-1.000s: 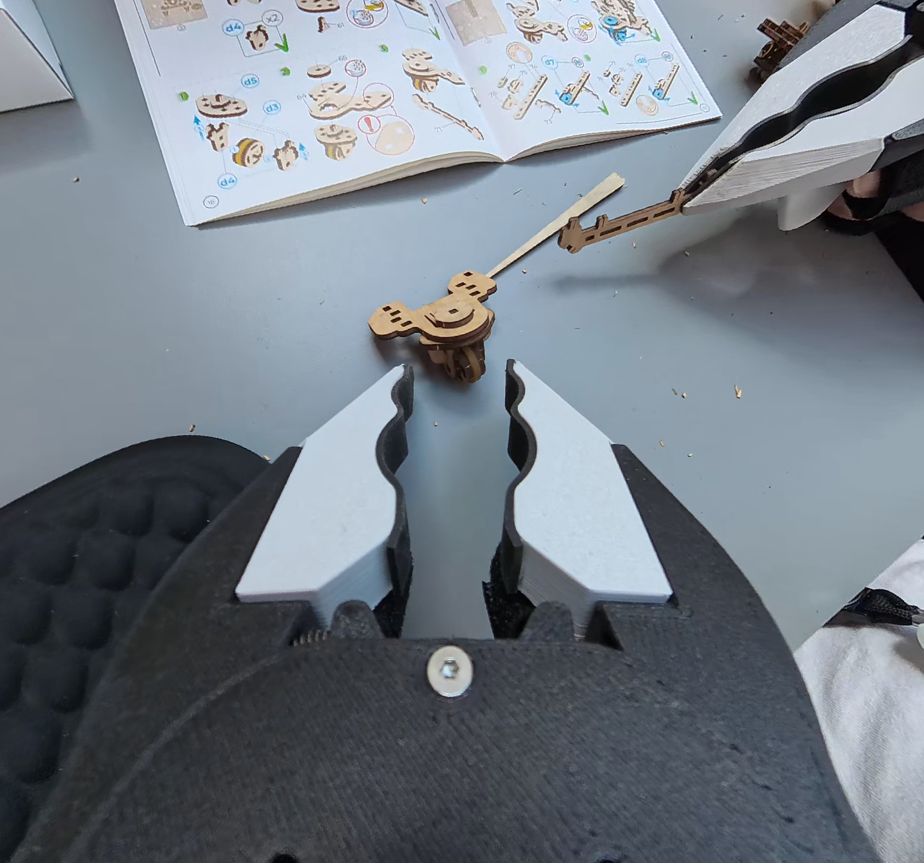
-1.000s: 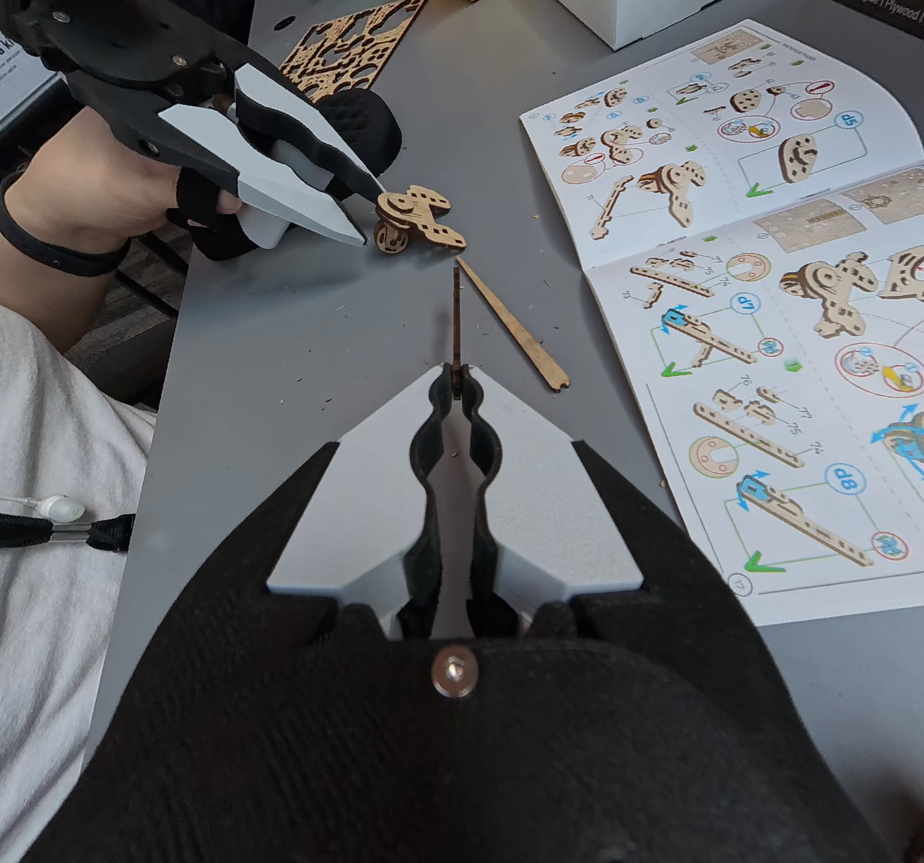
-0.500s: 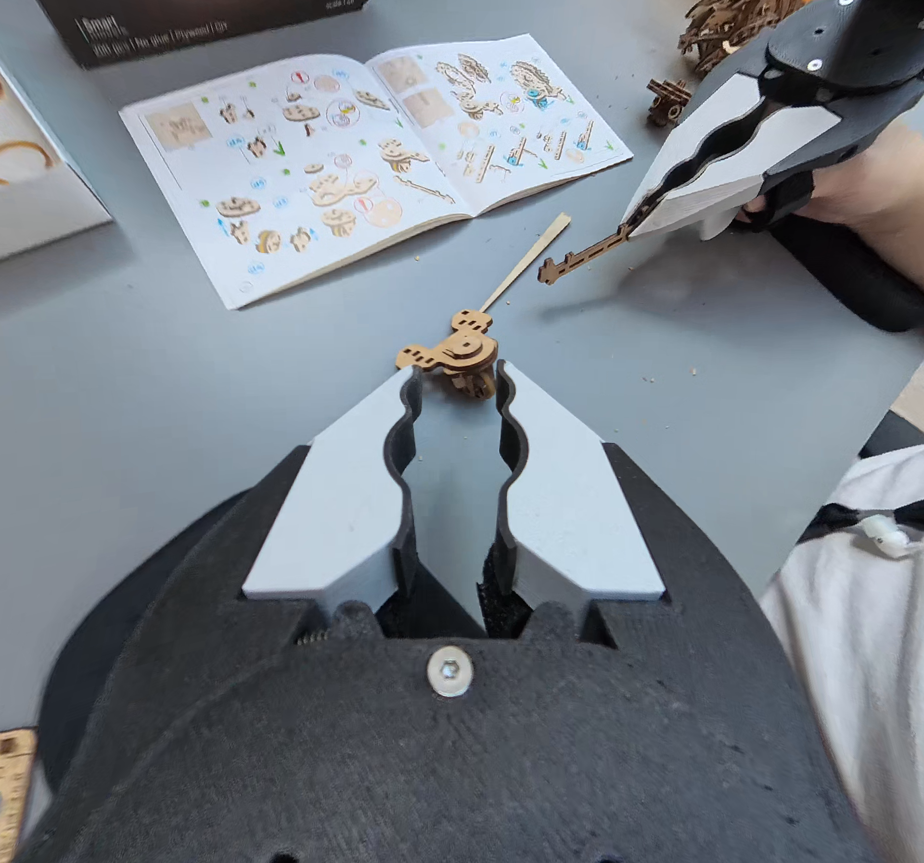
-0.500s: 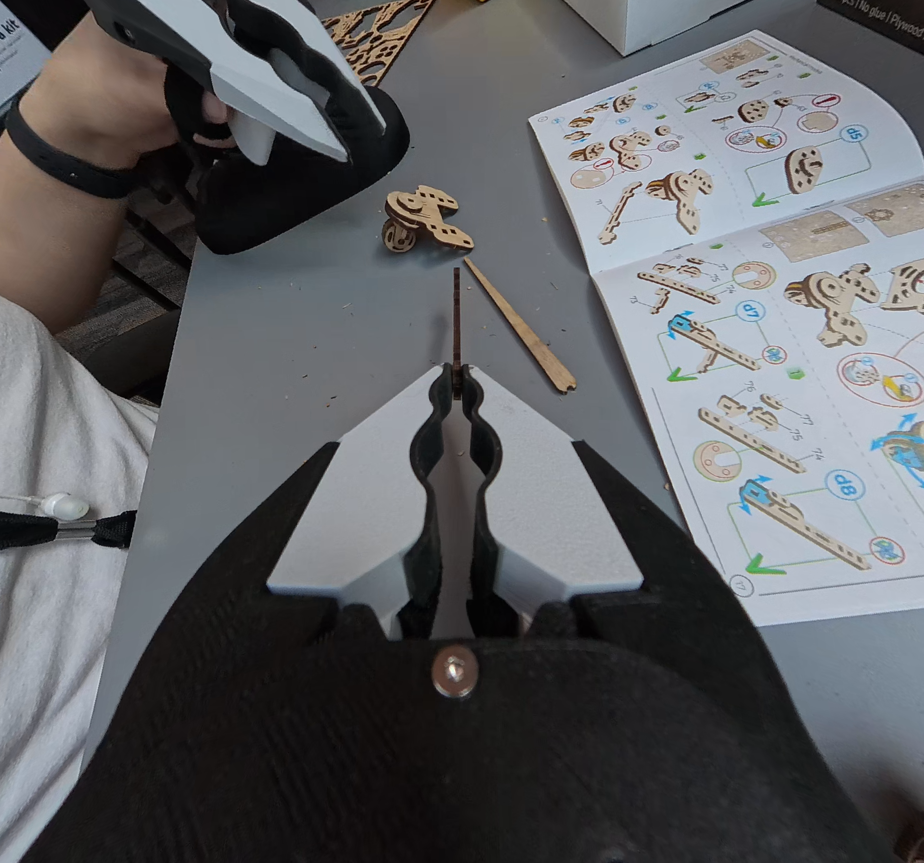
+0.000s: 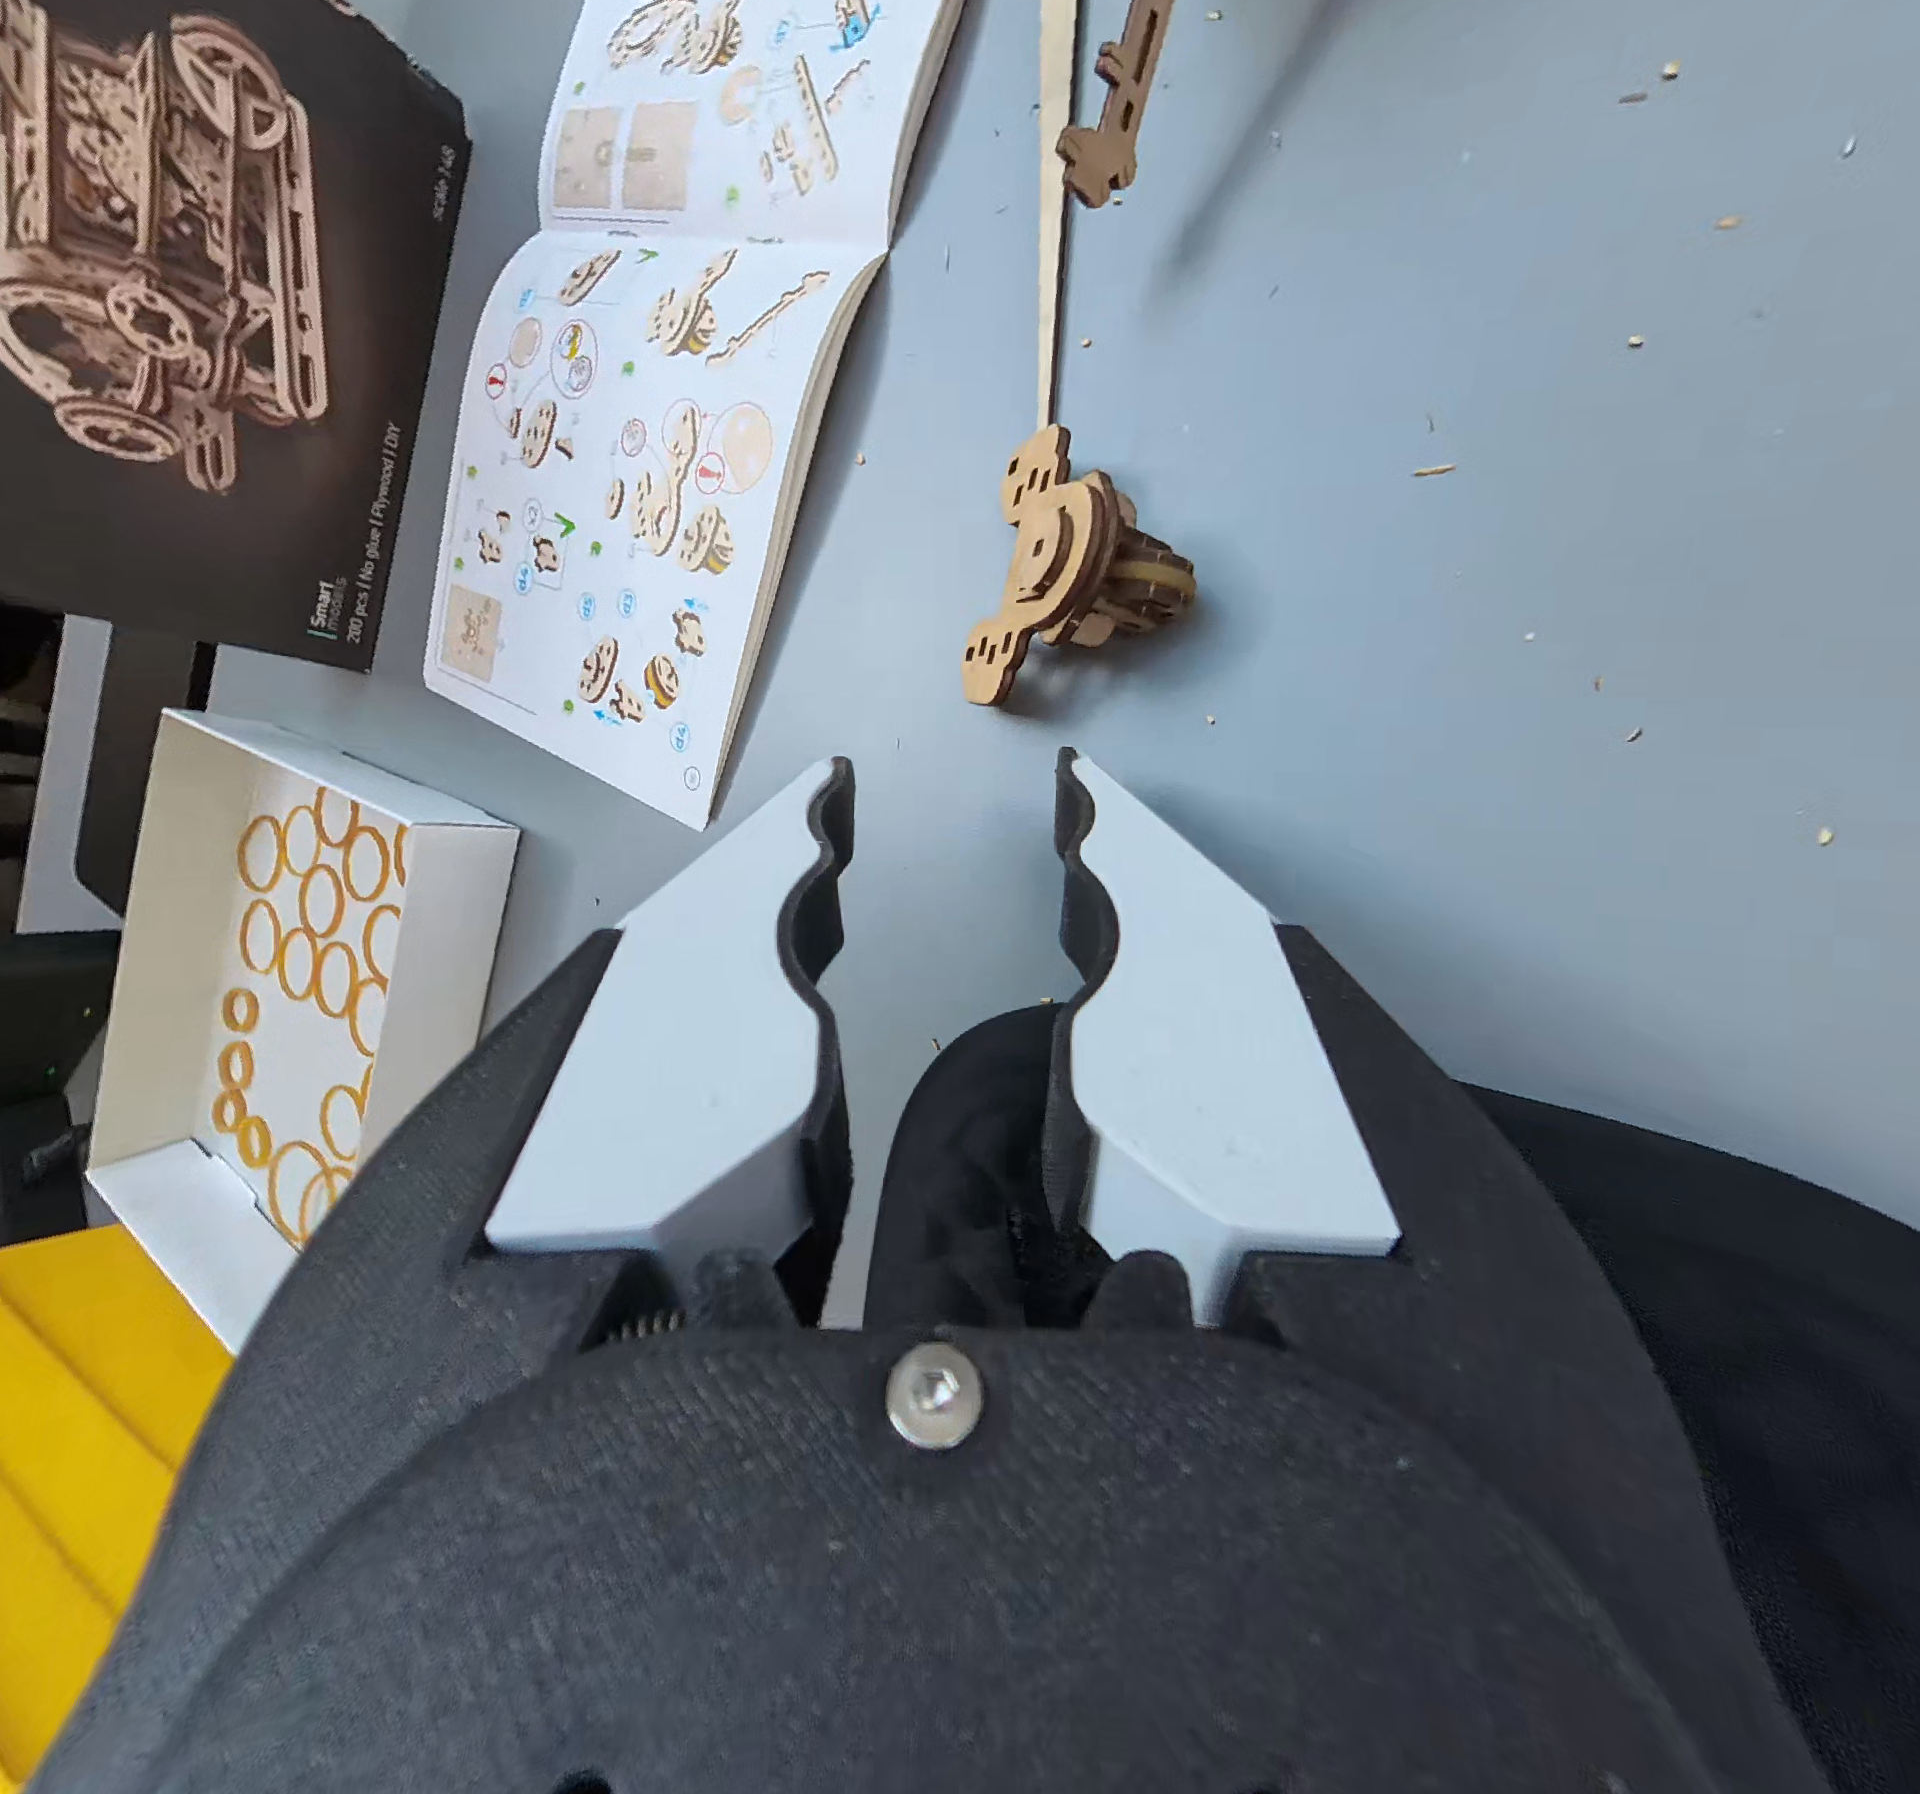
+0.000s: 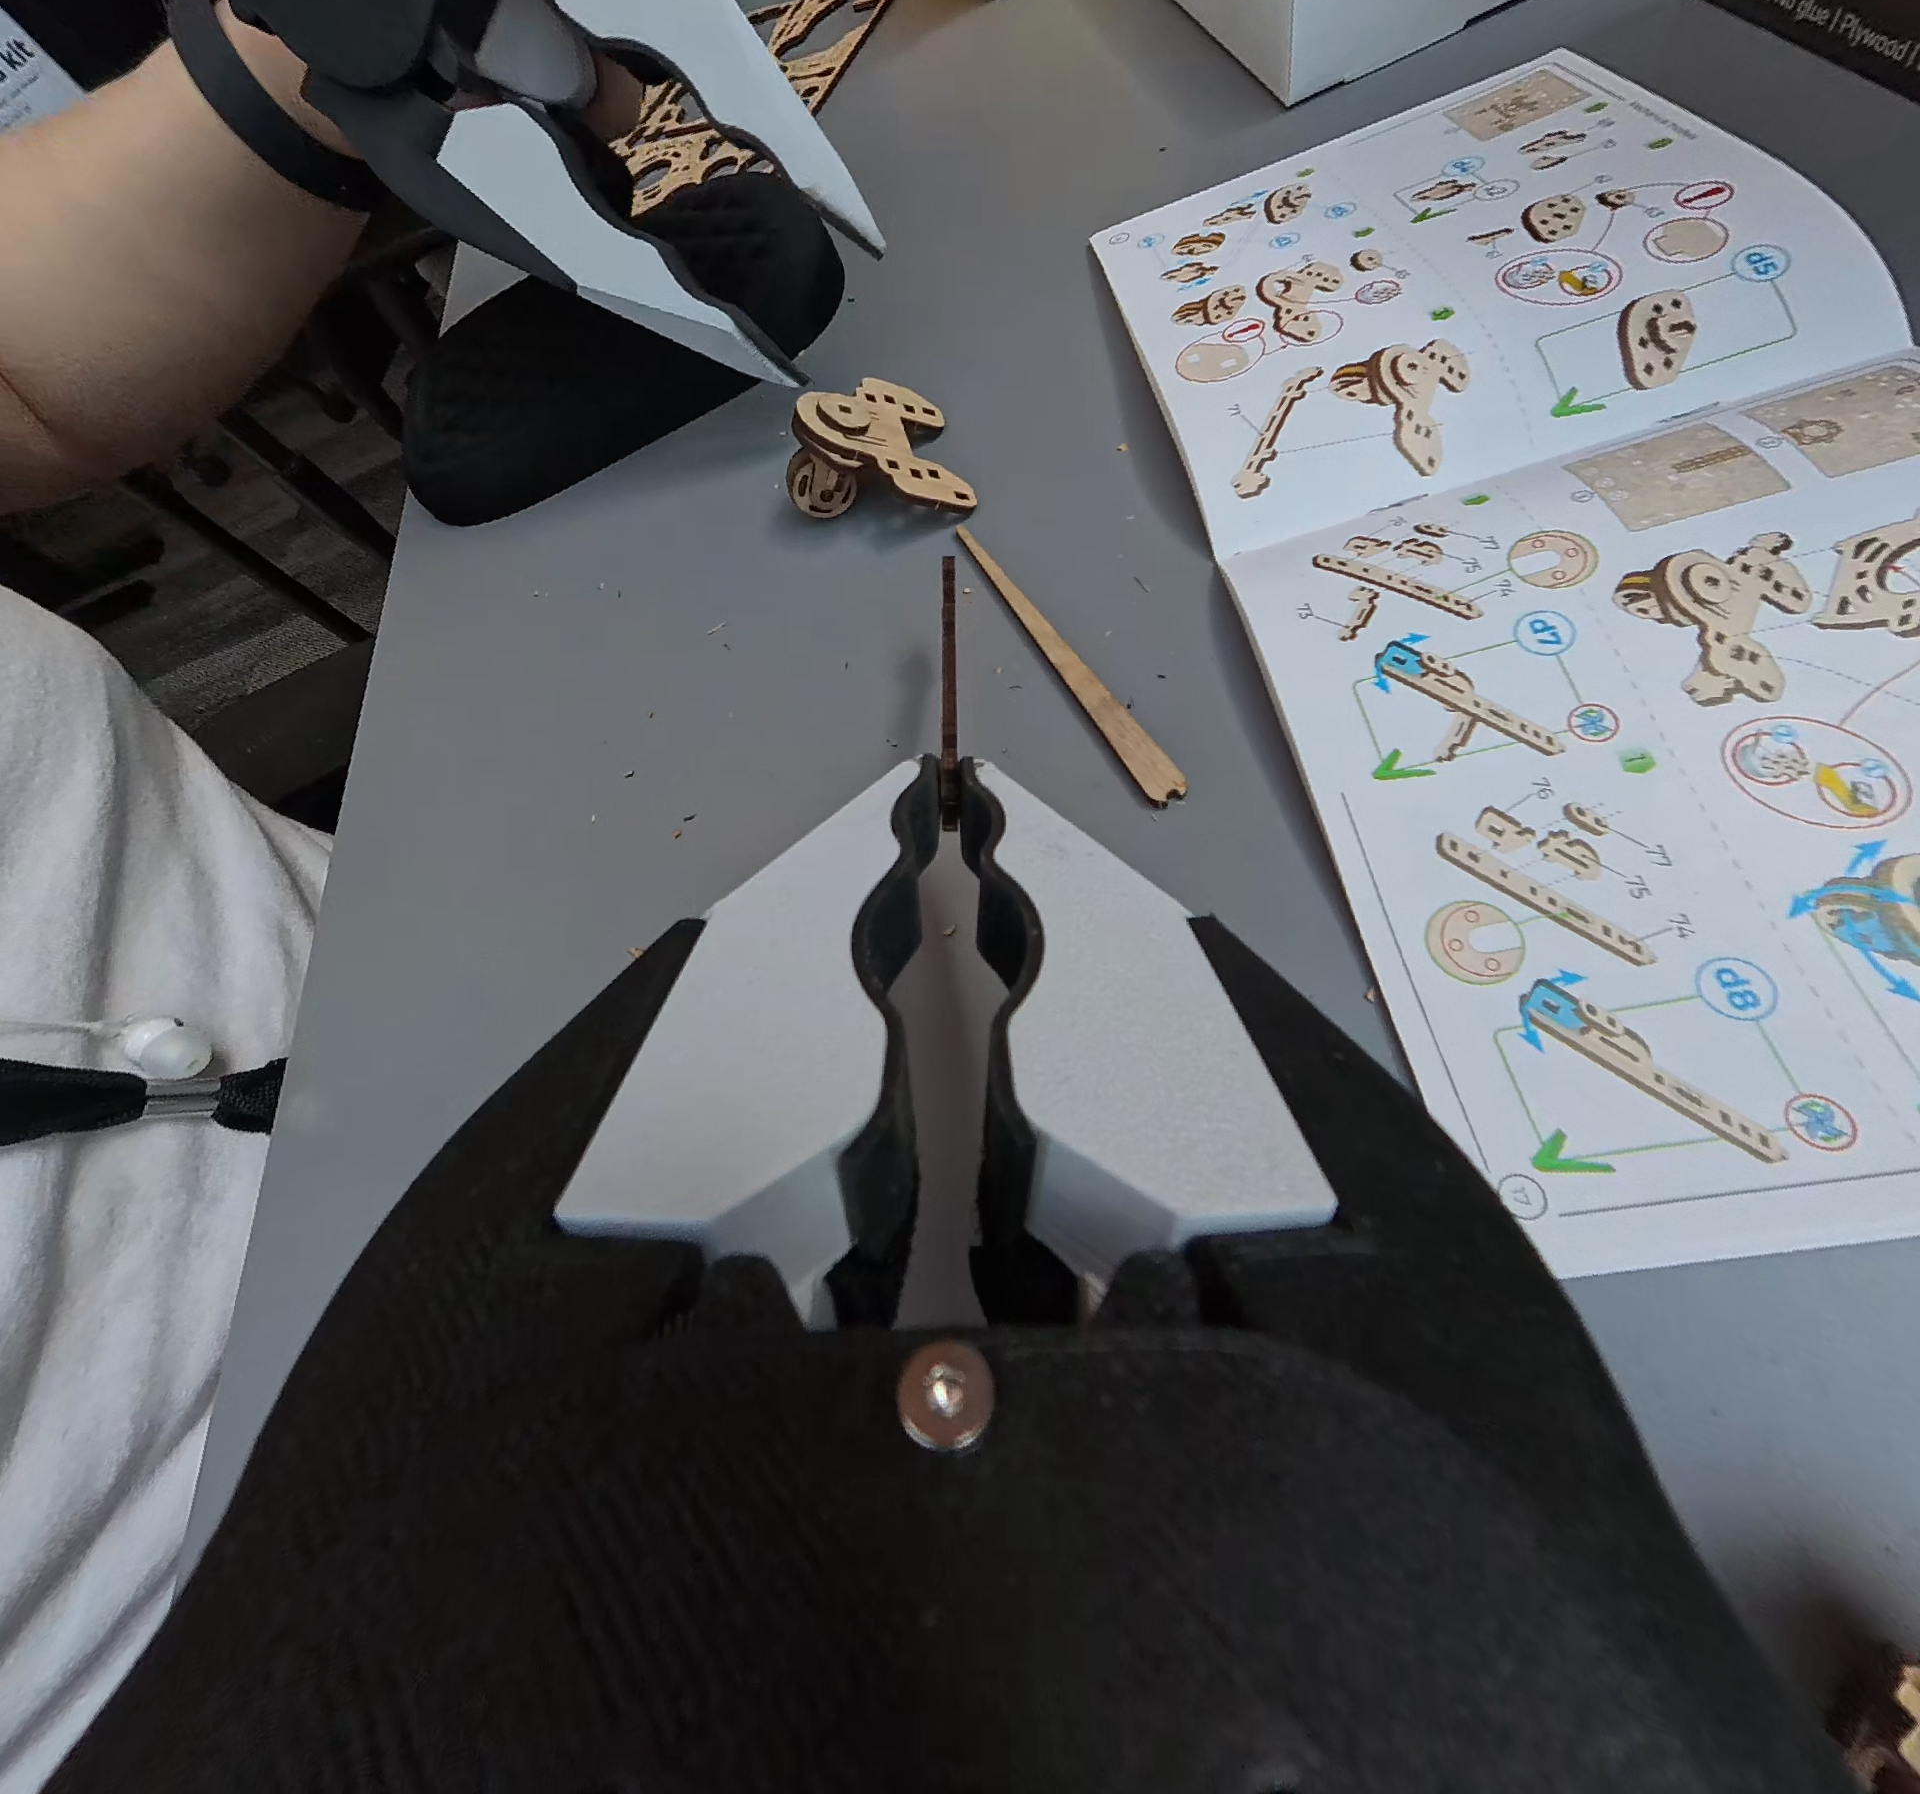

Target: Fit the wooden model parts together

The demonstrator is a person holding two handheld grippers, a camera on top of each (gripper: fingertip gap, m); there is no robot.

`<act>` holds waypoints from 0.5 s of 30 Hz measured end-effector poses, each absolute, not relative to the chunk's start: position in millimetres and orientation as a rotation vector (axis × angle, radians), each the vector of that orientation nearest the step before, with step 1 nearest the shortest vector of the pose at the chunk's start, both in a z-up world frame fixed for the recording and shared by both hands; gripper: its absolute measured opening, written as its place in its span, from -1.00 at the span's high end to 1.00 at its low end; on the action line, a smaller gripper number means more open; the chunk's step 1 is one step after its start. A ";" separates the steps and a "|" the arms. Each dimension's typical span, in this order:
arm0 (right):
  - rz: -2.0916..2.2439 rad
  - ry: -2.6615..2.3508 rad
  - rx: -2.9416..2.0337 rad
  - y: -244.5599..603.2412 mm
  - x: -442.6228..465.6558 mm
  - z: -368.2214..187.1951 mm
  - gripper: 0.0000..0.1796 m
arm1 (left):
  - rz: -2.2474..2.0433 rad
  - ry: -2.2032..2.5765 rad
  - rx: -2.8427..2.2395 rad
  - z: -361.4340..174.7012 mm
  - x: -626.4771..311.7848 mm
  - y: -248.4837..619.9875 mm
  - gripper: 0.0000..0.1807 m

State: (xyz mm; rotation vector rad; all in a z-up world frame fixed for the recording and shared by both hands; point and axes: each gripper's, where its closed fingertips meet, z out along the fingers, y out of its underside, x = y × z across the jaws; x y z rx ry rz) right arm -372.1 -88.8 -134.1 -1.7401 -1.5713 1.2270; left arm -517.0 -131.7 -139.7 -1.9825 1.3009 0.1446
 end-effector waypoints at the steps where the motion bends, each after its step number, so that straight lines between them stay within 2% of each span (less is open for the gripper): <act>1: 1.228 -1.574 -1.741 -89.4 -371.5 -134.3 0.98 | 0.145 1.341 -1.963 -140.4 -514.5 -131.6 0.62; 15: 1.246 -1.593 -1.755 -89.3 -370.6 -137.6 0.98 | 0.232 1.669 -1.838 -156.4 -505.2 -125.3 0.80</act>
